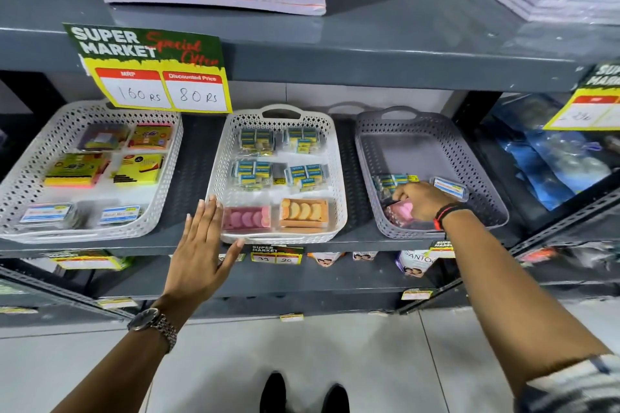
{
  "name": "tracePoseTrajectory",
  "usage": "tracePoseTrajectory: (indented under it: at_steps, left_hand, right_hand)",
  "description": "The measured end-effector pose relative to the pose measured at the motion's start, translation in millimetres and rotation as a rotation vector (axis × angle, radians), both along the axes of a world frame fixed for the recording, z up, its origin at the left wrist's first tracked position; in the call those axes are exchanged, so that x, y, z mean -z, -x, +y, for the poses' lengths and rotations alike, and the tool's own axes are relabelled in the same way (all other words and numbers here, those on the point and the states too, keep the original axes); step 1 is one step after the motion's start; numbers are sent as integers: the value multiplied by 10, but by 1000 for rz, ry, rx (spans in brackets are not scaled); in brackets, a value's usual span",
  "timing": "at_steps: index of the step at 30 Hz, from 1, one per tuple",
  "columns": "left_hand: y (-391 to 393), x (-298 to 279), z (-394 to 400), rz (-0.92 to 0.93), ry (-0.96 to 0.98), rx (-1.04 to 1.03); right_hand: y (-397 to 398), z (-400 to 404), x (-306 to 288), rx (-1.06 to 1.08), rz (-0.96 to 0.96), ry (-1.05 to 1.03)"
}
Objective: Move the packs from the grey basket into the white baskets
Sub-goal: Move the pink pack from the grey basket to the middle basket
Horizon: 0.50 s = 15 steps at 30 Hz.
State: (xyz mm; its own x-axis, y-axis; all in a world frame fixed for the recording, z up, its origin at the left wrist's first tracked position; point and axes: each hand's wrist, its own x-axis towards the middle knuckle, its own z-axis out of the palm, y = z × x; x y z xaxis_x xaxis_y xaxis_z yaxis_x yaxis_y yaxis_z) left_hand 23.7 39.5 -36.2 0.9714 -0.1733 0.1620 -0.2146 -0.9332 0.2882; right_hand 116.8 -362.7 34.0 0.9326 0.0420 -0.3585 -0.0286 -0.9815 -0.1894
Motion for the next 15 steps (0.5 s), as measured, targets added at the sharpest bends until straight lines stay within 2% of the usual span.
tracePoseTrajectory:
  at_steps: [15]
  left_hand:
    - [25, -39, 10, 21, 4, 13]
  right_hand:
    - [35, -191, 206, -34, -31, 32]
